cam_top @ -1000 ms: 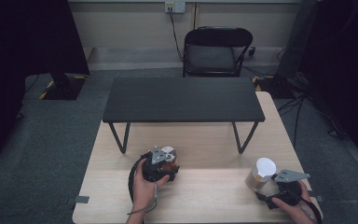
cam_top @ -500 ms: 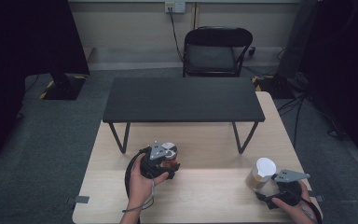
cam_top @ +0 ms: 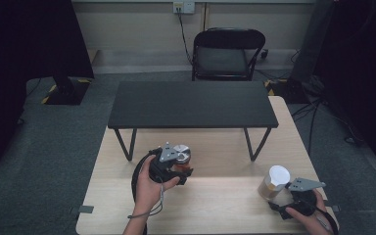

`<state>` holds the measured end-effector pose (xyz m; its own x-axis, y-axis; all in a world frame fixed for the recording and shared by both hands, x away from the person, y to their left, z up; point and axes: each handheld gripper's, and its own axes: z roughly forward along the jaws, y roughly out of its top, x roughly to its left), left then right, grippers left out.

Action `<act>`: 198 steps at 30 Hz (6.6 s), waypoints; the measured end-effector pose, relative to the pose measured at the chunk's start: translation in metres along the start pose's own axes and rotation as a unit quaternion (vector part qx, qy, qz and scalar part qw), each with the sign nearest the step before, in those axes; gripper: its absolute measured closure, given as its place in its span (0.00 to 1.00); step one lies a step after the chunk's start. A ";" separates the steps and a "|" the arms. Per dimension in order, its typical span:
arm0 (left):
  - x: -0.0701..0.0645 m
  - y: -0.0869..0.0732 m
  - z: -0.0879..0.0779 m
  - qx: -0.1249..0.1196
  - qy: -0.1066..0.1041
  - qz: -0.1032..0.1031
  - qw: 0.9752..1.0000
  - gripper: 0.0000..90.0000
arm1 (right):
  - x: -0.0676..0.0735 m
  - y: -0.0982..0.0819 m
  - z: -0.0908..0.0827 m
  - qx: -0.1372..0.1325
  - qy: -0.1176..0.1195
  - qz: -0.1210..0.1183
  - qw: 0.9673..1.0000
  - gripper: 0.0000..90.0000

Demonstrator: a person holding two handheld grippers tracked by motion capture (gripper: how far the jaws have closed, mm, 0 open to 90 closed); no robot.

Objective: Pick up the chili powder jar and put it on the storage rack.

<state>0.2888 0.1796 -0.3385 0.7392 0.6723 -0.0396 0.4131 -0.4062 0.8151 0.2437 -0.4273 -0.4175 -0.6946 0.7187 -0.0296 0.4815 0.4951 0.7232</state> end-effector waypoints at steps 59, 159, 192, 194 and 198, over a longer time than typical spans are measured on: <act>0.017 0.122 -0.053 -0.012 -0.006 0.026 1.000 0.34 | 0.000 0.000 0.000 0.000 0.000 0.000 1.000 0.00; 0.010 0.127 -0.028 -0.041 0.065 -0.017 0.997 0.03 | 0.000 0.000 0.000 0.000 0.001 -0.001 1.000 0.00; -0.002 0.079 -0.033 -0.059 0.035 0.002 0.998 0.03 | 0.000 0.000 0.000 0.000 0.001 -0.001 1.000 0.00; -0.002 0.077 -0.032 -0.057 0.032 0.003 0.998 0.03 | 0.000 0.000 0.000 0.000 0.001 -0.001 1.000 0.00; -0.002 0.071 -0.028 -0.054 0.027 0.005 0.998 0.03 | 0.000 0.000 0.000 0.000 0.001 -0.001 1.000 0.00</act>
<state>0.3019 0.1662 -0.2644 0.7123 0.7019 -0.0017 0.3434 -0.3463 0.8730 0.2434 -0.4273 -0.4174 -0.6965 0.7170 -0.0295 0.4806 0.4966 0.7228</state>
